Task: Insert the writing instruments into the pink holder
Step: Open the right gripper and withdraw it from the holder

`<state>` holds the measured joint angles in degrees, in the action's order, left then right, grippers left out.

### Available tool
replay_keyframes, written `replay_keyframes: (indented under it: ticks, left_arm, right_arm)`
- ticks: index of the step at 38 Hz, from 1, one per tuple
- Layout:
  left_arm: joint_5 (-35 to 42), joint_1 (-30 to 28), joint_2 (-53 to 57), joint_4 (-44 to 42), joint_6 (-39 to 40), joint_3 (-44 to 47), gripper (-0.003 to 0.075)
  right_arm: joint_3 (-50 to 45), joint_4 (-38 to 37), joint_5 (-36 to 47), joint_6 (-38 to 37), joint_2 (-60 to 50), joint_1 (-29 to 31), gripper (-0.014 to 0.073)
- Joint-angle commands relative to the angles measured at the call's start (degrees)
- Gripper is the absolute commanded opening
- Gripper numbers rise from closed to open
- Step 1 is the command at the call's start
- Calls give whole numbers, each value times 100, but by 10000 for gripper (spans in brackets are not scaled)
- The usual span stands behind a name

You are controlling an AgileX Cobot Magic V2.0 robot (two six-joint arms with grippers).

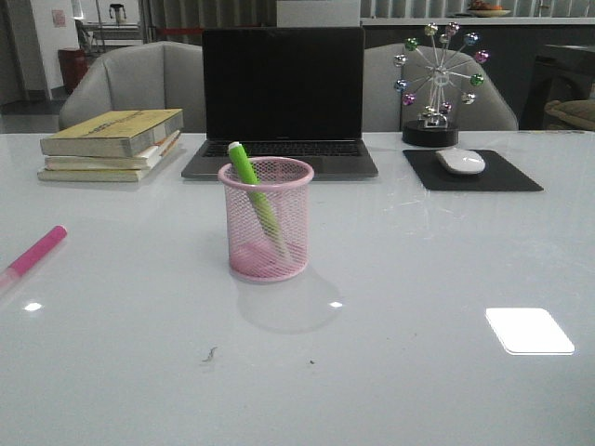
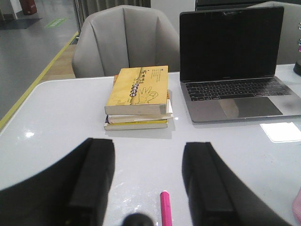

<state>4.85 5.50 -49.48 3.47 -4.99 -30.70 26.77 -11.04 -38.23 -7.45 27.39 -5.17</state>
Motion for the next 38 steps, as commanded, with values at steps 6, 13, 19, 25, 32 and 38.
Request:
replay_keyframes:
  ticks: [6,13,19,25,32,38]
  left_arm:
    - [467,-2,24,-261,13,-292,407]
    - [222,-2,-189,-306,13,-786,407]
    - [-791,-2,-713,-306,13,-1557,407]
    - [-1878,-2,-1383,-264,13,-2427,407]
    - [-3014,-2,-2176,-263,13,-3489,407]
    - [-3967,-2,-2837,-170,13,-4410,407]
  right_arm:
    - [157,-45,738,-34,-1,34,330]
    - [157,-45,777,-34,-1,34,330]
    - [157,-45,777,-34,-1,34,330]
    - [157,-45,777,-34,-1,34,330]
    - [157,-45,777,-34,-1,34,330]
    - [157,-50,728,-34,-1,34,330]
